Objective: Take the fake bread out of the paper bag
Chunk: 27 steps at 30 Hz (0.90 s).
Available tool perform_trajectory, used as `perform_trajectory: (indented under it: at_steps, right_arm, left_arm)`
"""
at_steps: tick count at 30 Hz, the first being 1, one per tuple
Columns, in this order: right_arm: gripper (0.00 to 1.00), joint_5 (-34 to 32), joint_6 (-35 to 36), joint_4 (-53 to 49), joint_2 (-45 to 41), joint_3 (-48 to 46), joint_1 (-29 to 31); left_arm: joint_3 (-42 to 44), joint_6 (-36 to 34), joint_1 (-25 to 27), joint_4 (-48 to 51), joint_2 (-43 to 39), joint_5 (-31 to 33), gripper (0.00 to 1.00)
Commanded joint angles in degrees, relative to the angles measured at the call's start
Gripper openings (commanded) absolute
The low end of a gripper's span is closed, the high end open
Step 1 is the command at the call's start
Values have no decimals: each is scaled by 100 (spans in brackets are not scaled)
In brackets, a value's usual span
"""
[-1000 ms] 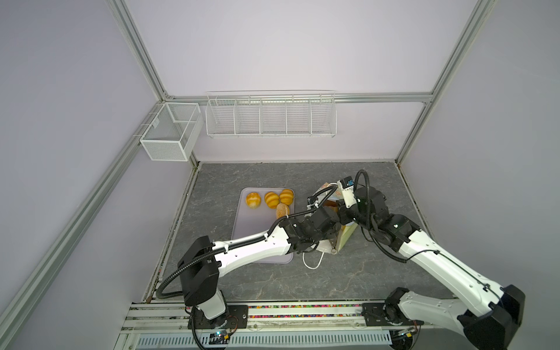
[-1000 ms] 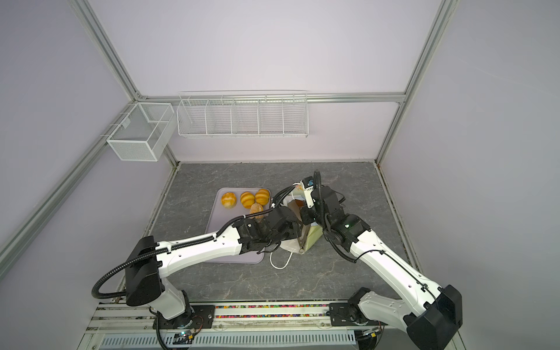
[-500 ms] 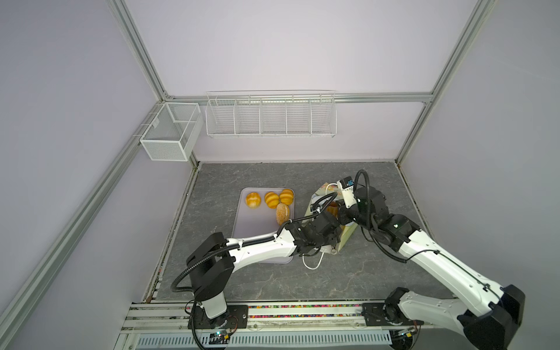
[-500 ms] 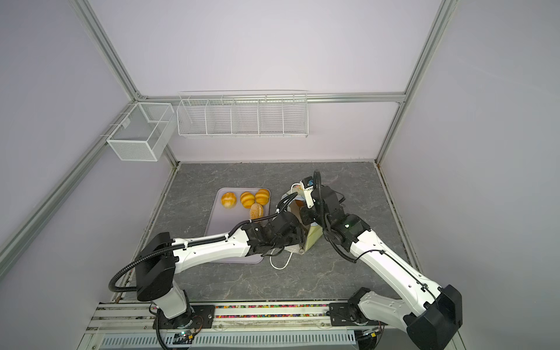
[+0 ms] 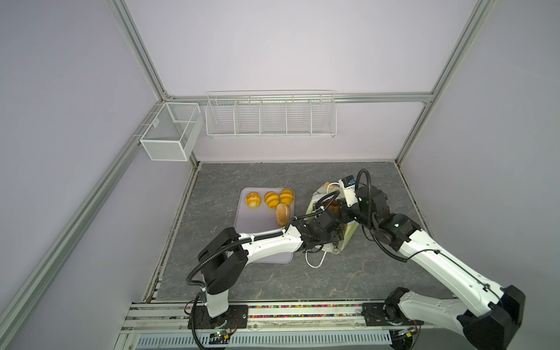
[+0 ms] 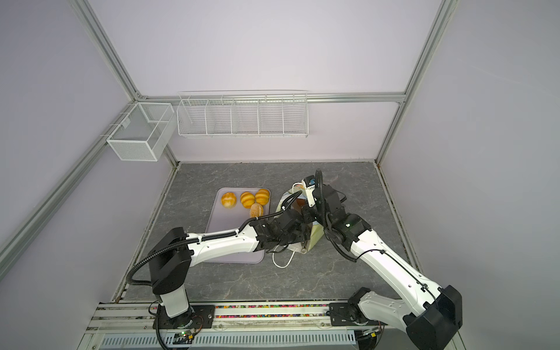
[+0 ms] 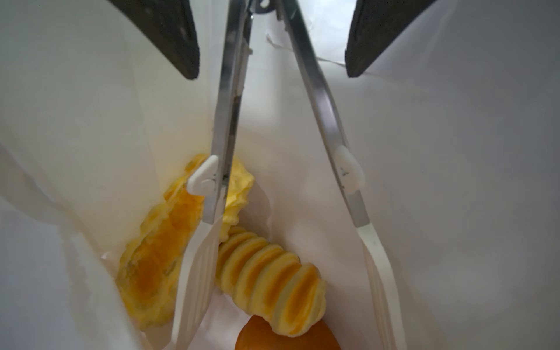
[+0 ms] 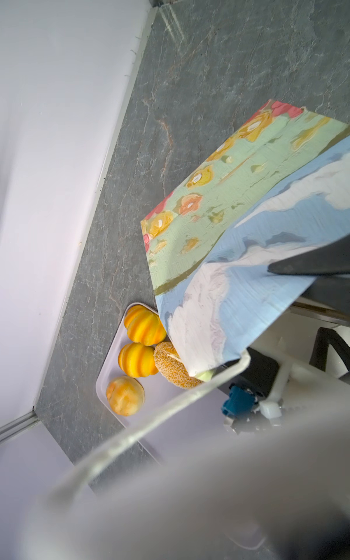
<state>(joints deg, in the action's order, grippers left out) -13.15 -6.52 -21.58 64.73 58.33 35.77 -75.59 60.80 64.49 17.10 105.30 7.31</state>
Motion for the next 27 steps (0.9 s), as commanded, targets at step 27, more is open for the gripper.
perform_trajectory:
  at_steps: [27]
  right_arm:
    - [7,236,-89,78,-61,4,125]
  left_arm:
    - [-152,210,-207,-335,501,-256,38]
